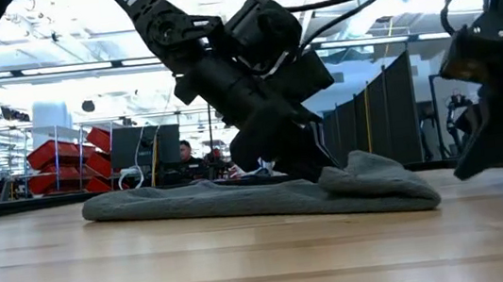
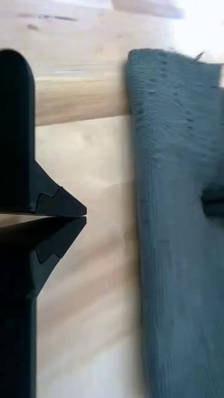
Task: Roll towel
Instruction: Roll the gray towel
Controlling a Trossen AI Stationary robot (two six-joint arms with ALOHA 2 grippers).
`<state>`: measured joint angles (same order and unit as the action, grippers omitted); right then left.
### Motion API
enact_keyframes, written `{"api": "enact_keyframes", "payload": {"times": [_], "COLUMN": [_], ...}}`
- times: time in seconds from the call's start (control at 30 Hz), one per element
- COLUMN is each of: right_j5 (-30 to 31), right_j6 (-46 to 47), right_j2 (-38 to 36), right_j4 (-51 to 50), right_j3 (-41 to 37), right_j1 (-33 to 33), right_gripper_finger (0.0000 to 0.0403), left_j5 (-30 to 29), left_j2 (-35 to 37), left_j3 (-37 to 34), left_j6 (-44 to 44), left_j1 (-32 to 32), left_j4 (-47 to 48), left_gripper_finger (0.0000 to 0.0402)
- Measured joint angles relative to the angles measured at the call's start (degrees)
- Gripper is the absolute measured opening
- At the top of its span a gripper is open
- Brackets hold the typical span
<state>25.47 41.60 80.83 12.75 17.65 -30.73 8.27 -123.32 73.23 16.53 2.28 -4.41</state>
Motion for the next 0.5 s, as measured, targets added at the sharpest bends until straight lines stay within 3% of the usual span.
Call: {"api": "enact_keyframes", "payload": {"times": [0.23, 0.33, 0.5], "right_j5": [4.7, 5.4, 6.1], "right_j6": [-1.4, -1.6, -3.0], "right_j2": [10.8, 12.1, 12.0], "right_j4": [0.3, 0.2, -0.3], "right_j3": [6.5, 7.4, 7.4], "right_j1": [-0.1, -0.1, -1.4], "right_gripper_finger": [0.0000, 0.0000, 0.0003], "left_j5": [-2.0, -2.6, -2.6], "left_j2": [0.9, 4.0, 7.2], "left_j3": [0.9, 2.5, 4.4], "left_j6": [-4.5, -4.1, 1.6], "left_j1": [0.1, 0.0, -0.1], "left_j4": [1.6, 7.6, 3.7], "left_gripper_finger": [0.0015, 0.0015, 0.0015]}}
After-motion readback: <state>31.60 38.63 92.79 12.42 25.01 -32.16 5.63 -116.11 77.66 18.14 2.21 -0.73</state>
